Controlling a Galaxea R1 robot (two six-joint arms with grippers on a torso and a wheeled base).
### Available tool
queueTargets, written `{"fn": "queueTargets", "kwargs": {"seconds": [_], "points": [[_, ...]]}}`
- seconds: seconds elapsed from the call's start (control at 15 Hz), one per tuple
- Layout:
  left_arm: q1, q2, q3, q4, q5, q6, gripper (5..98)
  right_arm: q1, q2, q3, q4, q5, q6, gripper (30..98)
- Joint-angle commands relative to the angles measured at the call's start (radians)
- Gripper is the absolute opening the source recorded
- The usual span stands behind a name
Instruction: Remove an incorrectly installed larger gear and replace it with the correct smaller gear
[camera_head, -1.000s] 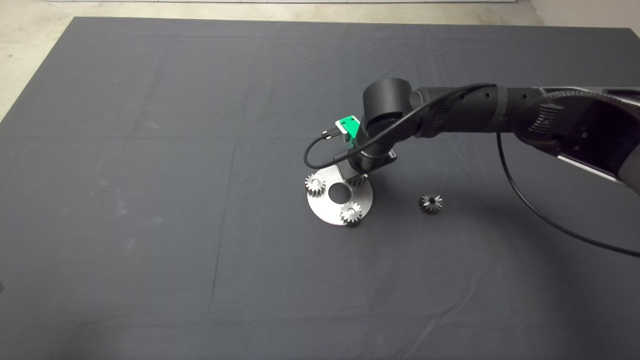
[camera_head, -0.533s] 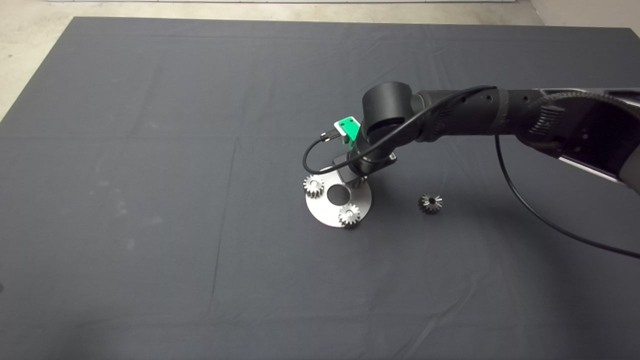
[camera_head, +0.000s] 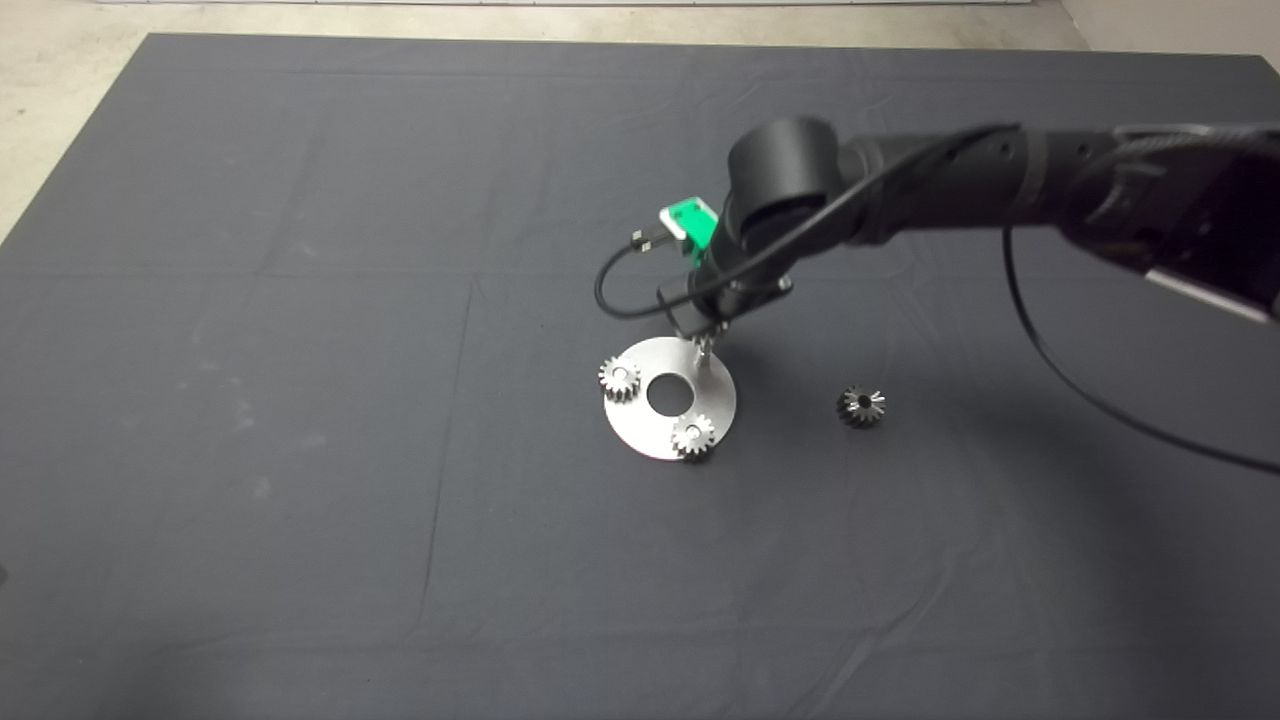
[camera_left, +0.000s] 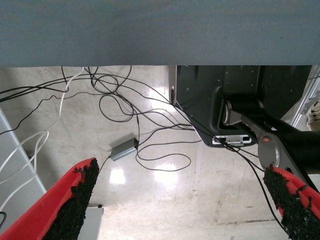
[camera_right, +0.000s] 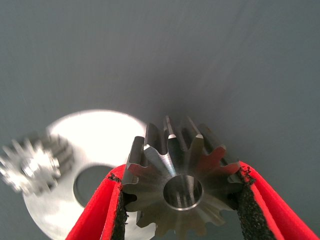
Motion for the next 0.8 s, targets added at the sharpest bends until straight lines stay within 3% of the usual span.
{"fn": "queueTargets", "kwargs": {"seconds": [0.0,0.4,0.53,0.73], "points": [[0.001,-0.004,0.014,-0.011,0.002,0.003,84.3,0.105,-0.001,0.019,0.082,-0.088,0.012,45.9],[0.001,0.001,0.014,-0.011,0.002,0.000,84.3,0.090,-0.129,0.061,0.082,-0.088,0.006,45.5],[0.001,-0.001,0.014,-0.013,0.002,-0.001,84.3,0.090,-0.221,0.103,0.081,-0.088,-0.001,45.5],[0.001,0.002,0.014,-0.013,0.001,-0.004,84.3,0.085,-0.290,0.117,0.081,-0.089,-0.005,45.6]]}}
